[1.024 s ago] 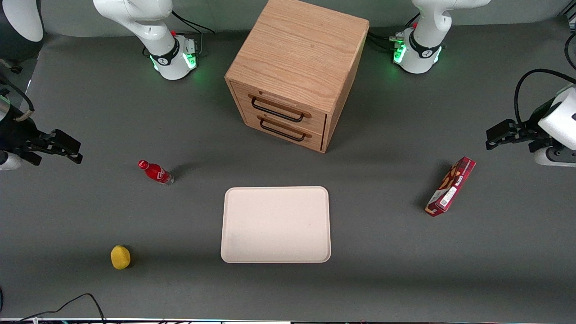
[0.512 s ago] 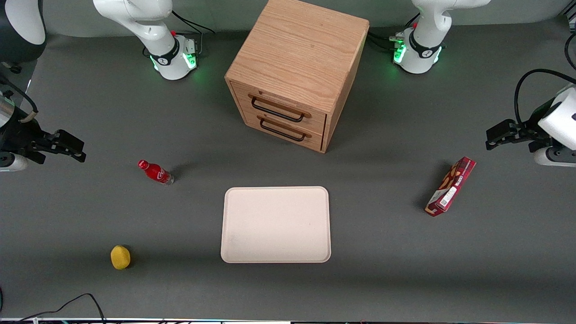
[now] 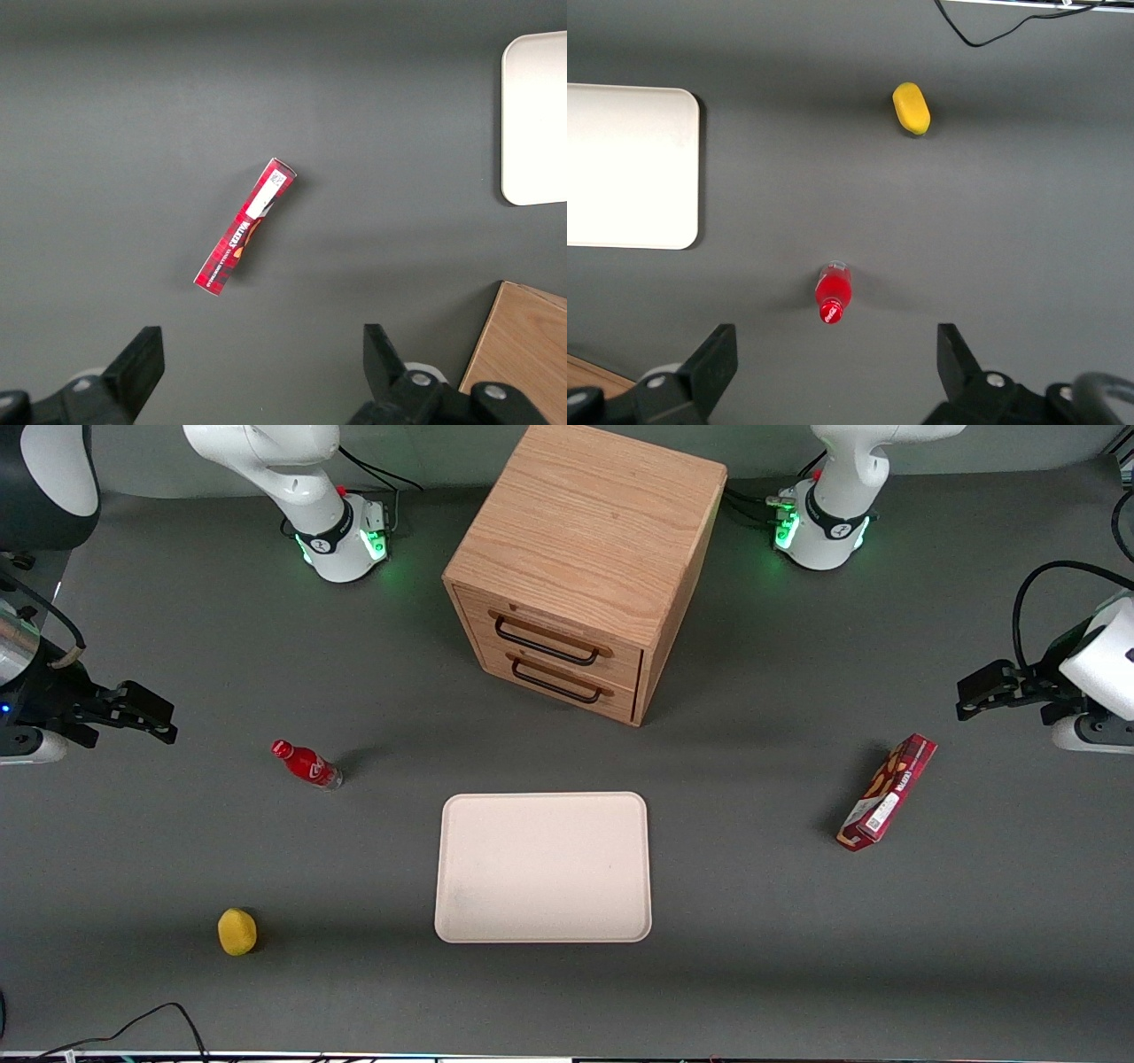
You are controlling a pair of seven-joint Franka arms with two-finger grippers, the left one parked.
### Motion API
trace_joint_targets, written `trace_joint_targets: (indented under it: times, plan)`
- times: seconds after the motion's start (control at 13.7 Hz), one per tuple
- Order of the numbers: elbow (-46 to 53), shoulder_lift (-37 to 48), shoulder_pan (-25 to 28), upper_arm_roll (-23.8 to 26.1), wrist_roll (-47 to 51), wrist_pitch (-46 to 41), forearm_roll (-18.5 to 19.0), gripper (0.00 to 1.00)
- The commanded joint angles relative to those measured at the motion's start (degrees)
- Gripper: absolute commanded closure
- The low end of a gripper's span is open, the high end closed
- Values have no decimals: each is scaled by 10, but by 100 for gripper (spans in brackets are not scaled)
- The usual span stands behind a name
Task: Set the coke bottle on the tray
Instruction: 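Move the open right gripper down over the red Coca-Cola bottle's cap end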
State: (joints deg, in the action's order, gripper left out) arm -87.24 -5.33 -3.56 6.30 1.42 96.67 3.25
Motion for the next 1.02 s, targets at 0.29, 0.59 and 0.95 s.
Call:
trace_joint_targets:
  times: [0.29, 0.59, 0.95]
  plan:
    - [-32, 4, -3, 3, -10, 5, -10, 0]
    - [-281, 112, -4, 17, -9, 177, -13, 0]
    - [-412, 135, -20, 23, -25, 279, -13, 0]
